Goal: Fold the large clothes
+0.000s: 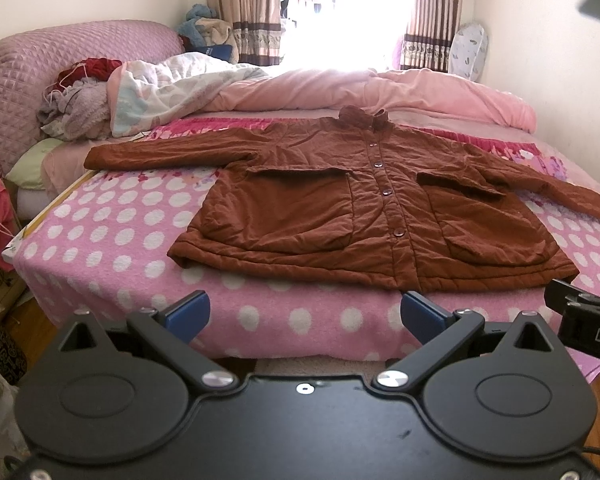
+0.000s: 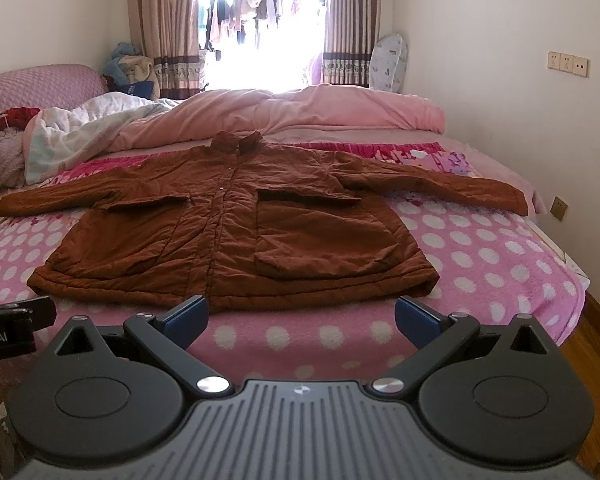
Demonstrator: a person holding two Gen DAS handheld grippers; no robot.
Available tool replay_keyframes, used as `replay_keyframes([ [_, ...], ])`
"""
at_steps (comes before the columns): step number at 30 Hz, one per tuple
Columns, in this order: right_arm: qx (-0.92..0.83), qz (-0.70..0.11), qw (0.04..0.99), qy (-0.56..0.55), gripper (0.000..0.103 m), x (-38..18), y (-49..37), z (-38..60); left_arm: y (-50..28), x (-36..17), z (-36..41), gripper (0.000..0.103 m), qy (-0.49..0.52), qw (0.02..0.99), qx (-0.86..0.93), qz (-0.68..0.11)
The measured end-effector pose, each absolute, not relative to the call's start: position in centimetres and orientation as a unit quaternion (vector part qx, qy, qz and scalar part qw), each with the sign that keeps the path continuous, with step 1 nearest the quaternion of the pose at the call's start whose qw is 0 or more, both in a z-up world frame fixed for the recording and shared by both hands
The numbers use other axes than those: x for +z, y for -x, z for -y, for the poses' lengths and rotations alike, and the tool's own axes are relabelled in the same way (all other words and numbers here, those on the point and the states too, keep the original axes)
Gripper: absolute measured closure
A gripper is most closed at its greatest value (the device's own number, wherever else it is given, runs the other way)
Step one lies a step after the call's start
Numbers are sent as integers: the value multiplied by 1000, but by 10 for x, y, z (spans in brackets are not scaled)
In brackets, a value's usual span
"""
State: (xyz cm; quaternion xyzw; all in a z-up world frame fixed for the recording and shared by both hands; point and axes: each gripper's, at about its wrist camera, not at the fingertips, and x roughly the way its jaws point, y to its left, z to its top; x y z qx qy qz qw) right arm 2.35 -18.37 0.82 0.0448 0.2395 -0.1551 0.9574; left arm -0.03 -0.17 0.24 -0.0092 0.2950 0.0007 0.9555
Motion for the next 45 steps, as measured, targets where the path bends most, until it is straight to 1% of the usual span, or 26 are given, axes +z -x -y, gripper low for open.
replay_keyframes([
  [6,-157,-243,956,-47,0,9,-40,191,-23,-2,0,0,7,951,13,-308],
  [13,-169,-247,953,-44,0,14,-78,204,-64,-6,-13,0,9,948,27,-316],
  [18,-171,-251,952,-39,0,20,-118,212,-107,-9,-31,0,17,944,31,-327],
  [25,-170,-241,955,-30,0,34,-187,215,-183,-11,-79,0,48,942,31,-329],
  [34,-145,-216,965,-31,0,49,-284,223,-287,-20,-189,0,83,941,100,-313],
  [38,-128,-227,964,-45,0,43,-326,223,-330,-29,-250,0,106,933,153,-306],
  [40,-117,-235,964,-46,0,40,-343,222,-348,-35,-285,0,134,930,174,-295],
  [45,-119,-261,957,-38,0,24,-381,222,-384,-49,-372,4,262,906,197,-265],
])
